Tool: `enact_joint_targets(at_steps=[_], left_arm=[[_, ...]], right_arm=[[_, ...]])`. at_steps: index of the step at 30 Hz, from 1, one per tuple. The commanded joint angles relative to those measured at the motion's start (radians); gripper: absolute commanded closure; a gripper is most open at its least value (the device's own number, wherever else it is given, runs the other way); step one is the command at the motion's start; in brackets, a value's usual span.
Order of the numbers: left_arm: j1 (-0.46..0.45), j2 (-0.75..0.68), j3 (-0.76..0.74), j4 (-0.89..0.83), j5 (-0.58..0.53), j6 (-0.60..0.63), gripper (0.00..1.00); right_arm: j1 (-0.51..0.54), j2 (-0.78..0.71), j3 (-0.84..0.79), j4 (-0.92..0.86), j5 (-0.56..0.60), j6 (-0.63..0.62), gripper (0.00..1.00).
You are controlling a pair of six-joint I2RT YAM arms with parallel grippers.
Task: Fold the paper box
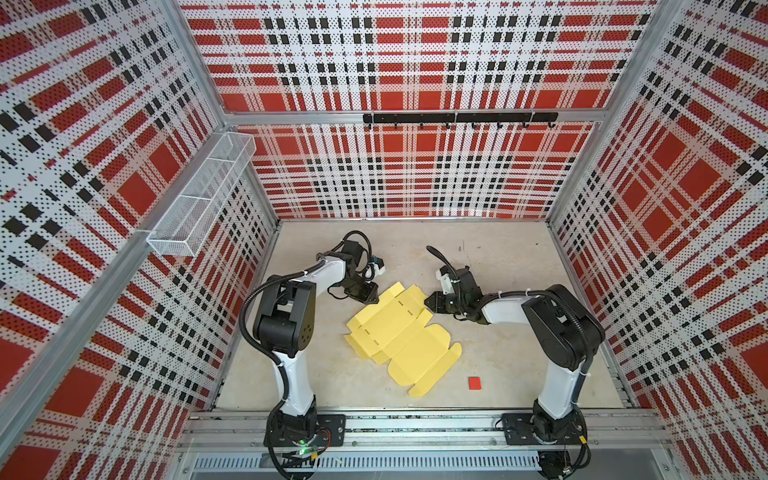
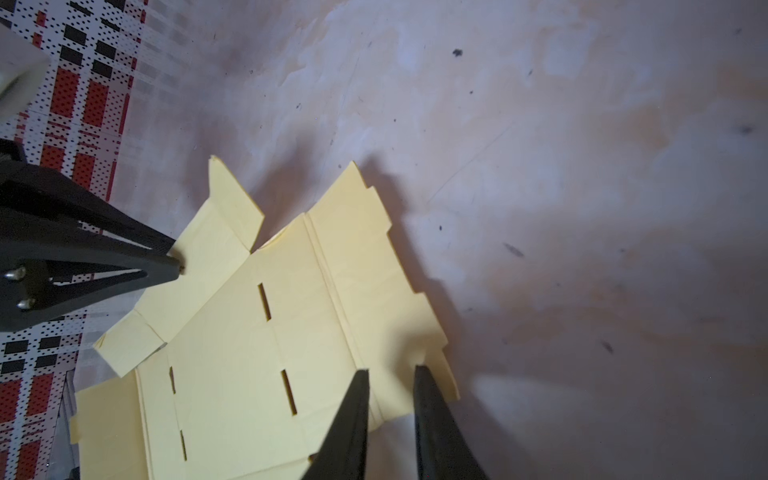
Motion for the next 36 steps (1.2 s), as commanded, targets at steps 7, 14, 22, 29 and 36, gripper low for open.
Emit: enact_joint_targets(at_steps=[7,14,22,29,36], left_arm=[[-0.035,-0.081,-0.023,0.007,-0.014,0.010,0.84],[-0.035,-0.041,-0.024,0.019,-0.022,-0.014,0.69],[-0.051,-0.028,-0.008,0.002,-0.016,-0.001,0.94],[-0.053,-0.095,-0.022,0.004,-0.020,0.010,1.00],[-0.053,-0.120,-0.022,0.004,-0.025,0.007,1.00]], right_arm=[[-0.010,-0.042,-0.002,-0.018,-0.009,-0.017,0.76],[-0.014,-0.024,-0.005,-0.003,-0.018,-0.015,0.76],[-0.020,-0.048,-0.020,-0.009,-0.022,-0.010,0.77],[-0.051,-0.114,-0.068,-0.040,-0.016,-0.011,0.78],[-0.049,-0.099,-0.075,-0.015,-0.049,0.007,0.85]])
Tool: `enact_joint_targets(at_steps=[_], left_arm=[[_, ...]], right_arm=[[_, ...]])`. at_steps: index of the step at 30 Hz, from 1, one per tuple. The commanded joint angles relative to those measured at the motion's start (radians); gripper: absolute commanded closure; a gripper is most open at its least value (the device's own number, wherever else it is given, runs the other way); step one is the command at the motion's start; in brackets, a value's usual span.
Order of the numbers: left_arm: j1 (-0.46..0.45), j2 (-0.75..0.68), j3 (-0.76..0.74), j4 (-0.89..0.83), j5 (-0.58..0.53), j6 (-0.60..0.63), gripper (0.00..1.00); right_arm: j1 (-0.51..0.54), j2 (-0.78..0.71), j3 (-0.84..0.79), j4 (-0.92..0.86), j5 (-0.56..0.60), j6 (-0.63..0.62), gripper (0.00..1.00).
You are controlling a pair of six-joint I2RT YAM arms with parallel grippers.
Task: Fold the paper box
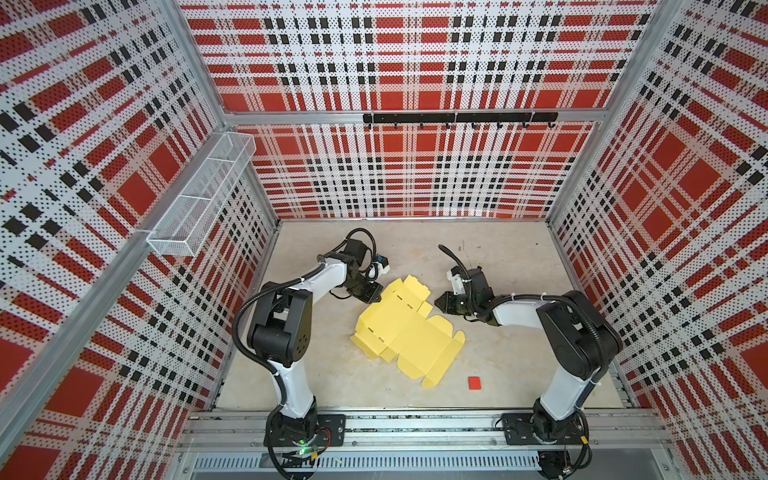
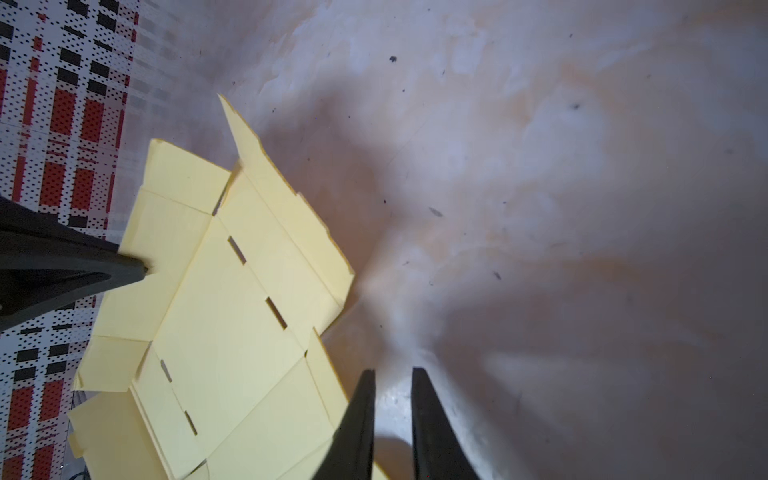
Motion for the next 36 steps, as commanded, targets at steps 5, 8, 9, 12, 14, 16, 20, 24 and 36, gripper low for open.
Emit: enact_joint_targets(at_steps=[5,8,9,12,14,16,20,24,36], left_arm=[[-0.007,-0.050,-0.003,0.009,0.000,-0.003,1.00],[-0.044,-0.057,0.005,-0.002,-0.021,0.004,1.00],[-0.044,-0.063,0.001,0.006,-0.024,0.003,1.00],[-0.045,-0.057,-0.006,0.014,-0.029,0.000,1.00],[-0.046,-0.055,0.001,0.002,-0.039,0.001,1.00],[-0.045,-0.067,-0.003,0.009,-0.056,0.000,1.00],[-0.045,-0.059,-0.001,0.009,-0.065,-0.001,1.00],[-0.045,-0.075,-0.001,0.008,-0.069,-0.001,1.00],[-0.050,-0.059,-0.002,0.012,-0.081,0.002,1.00]], right_arm=[[0.025,0.007,-0.016,0.083,-0.047,0.003,0.90],[0.033,0.017,-0.002,0.096,-0.075,0.011,0.90],[0.039,0.015,-0.002,0.109,-0.078,0.007,0.90],[0.051,0.019,0.006,0.117,-0.085,0.000,0.90],[0.058,0.022,0.018,0.106,-0.100,0.009,0.90],[0.072,0.013,0.021,0.098,-0.104,0.008,0.90],[0.097,-0.003,0.014,0.087,-0.096,0.012,0.90],[0.120,-0.023,0.007,0.081,-0.086,0.025,0.90],[0.180,0.006,0.013,0.053,-0.066,0.030,0.91]])
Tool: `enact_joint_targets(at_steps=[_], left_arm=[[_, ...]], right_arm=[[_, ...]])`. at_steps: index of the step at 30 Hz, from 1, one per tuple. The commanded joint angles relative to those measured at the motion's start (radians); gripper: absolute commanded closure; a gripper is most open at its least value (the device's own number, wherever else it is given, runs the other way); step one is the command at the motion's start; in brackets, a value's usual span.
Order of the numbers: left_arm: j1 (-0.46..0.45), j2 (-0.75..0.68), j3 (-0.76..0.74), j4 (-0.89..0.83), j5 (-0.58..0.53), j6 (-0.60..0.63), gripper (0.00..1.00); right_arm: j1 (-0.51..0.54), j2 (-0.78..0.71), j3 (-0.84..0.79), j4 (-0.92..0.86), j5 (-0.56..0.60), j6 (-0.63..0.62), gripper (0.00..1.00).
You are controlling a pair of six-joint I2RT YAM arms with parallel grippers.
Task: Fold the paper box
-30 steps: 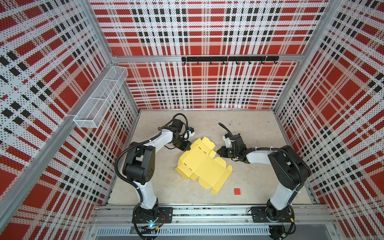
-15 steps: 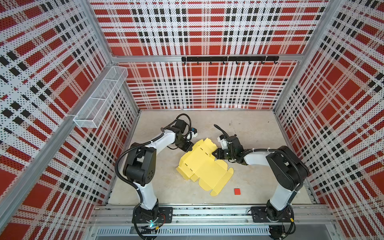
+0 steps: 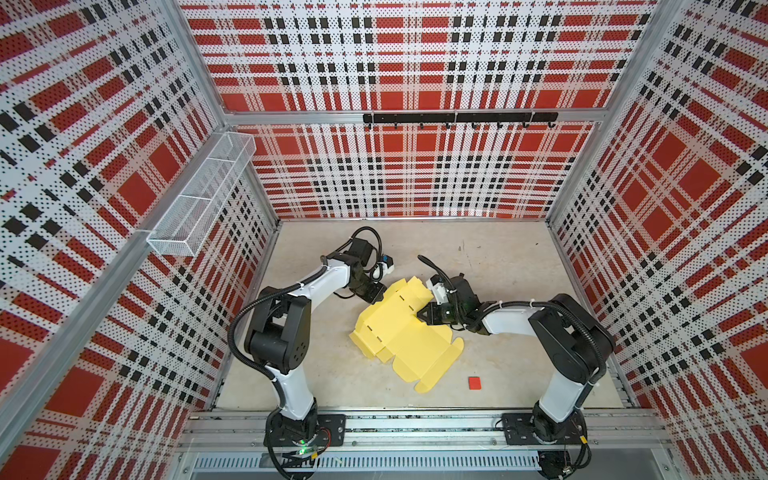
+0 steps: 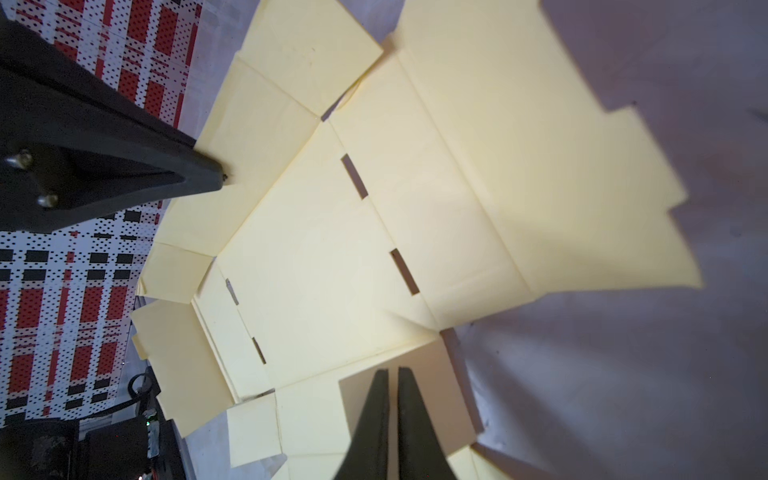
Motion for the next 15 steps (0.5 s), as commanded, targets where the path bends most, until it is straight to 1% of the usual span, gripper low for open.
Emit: enact_joint_targets(at_steps=[1,7,9,11,13,15], left_arm=[[-0.006,-0.022,0.005,0.008,-0.012,0.004,1.00],[-0.008,-0.013,-0.002,0.017,-0.003,-0.001,1.00],[-0.011,-0.020,0.005,0.011,-0.006,0.000,1.00],[-0.013,-0.024,-0.001,0.020,-0.006,0.001,1.00],[-0.015,-0.015,-0.004,0.024,-0.006,0.003,1.00],[-0.016,-0.011,0.003,0.015,-0.012,0.002,1.00]], right_arm=[[0.017,0.004,0.018,0.003,-0.002,0.016,0.91],[0.024,0.019,0.027,-0.018,0.009,-0.013,0.91],[0.022,0.035,0.038,-0.011,-0.015,0.001,0.91],[0.026,0.049,0.054,-0.021,-0.030,-0.010,0.91],[0.028,0.055,0.062,-0.052,-0.010,-0.035,0.91],[0.026,0.062,0.060,-0.052,-0.004,-0.020,0.91]])
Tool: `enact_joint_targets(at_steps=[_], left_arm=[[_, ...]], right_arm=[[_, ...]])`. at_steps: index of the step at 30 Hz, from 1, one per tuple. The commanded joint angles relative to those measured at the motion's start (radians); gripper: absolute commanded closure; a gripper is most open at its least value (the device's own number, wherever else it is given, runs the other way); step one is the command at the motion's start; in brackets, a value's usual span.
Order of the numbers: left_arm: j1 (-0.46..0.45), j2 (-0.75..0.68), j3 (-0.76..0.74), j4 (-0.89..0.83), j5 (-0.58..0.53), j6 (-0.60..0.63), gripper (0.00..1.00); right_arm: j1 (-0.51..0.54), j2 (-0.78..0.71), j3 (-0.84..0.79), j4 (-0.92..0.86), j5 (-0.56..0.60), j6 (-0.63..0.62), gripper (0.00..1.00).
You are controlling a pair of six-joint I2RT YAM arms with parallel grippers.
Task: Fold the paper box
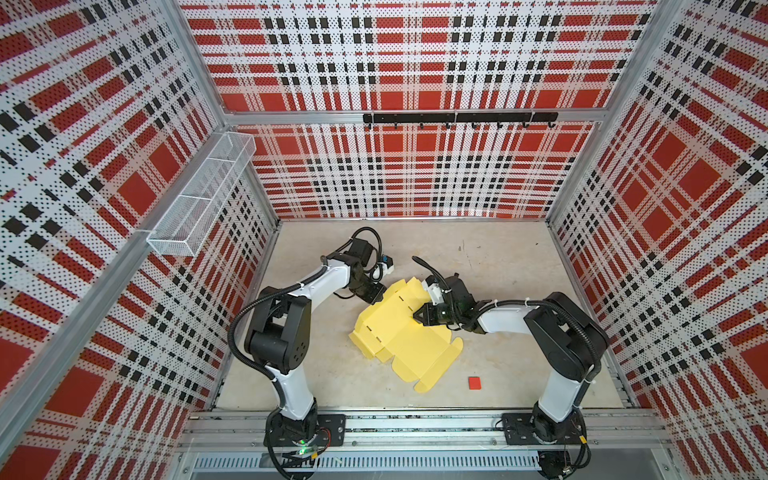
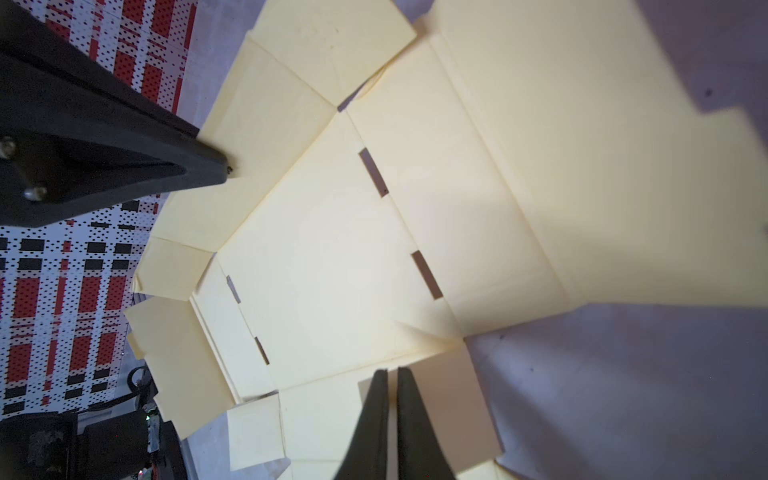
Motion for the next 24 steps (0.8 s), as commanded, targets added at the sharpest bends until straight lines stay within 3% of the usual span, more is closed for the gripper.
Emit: enact_joint_targets(at_steps=[1,12,17,24], left_arm=[[-0.009,-0.017,0.008,0.013,-0.005,0.001,1.00],[-0.015,-0.041,-0.011,0.035,-0.004,0.003,1.00],[-0.022,-0.059,-0.007,0.025,-0.012,0.018,1.00],[-0.038,-0.053,-0.009,0.024,-0.005,0.032,1.00]], right_arm=[[0.008,0.028,0.019,-0.013,-0.012,-0.002,0.91],[-0.001,0.081,0.068,-0.073,-0.027,-0.025,0.91],[-0.033,0.002,0.068,-0.034,-0.041,-0.026,0.92],[-0.098,0.006,0.285,-0.178,-0.057,-0.082,0.92]])
